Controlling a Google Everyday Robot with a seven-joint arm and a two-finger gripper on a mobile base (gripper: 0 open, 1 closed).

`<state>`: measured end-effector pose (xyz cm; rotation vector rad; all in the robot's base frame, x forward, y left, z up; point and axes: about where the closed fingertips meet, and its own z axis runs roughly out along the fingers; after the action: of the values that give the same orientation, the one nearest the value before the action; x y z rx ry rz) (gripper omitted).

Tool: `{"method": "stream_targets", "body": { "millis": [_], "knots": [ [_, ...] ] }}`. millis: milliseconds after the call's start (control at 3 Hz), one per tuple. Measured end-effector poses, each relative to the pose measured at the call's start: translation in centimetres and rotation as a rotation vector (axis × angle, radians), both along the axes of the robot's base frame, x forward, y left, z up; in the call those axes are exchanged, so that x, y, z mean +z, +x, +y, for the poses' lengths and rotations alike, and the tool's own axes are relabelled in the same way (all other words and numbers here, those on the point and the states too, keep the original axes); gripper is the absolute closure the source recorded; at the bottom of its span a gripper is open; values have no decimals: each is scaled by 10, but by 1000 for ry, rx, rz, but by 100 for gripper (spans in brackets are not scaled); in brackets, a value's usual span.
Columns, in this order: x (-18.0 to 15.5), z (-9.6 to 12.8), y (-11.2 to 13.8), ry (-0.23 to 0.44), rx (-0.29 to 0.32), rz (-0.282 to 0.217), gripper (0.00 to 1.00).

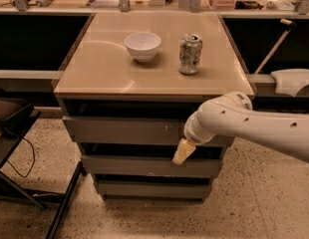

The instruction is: Open top drawer

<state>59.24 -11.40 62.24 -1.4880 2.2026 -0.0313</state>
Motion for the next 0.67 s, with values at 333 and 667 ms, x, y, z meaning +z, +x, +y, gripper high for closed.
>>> {"method": "stream_targets", "body": {
  "millis": [333, 667],
  "knots": [
    [0, 0, 0, 0, 0, 0, 19],
    [0, 0, 0, 0, 0, 0, 42]
  ]
}}
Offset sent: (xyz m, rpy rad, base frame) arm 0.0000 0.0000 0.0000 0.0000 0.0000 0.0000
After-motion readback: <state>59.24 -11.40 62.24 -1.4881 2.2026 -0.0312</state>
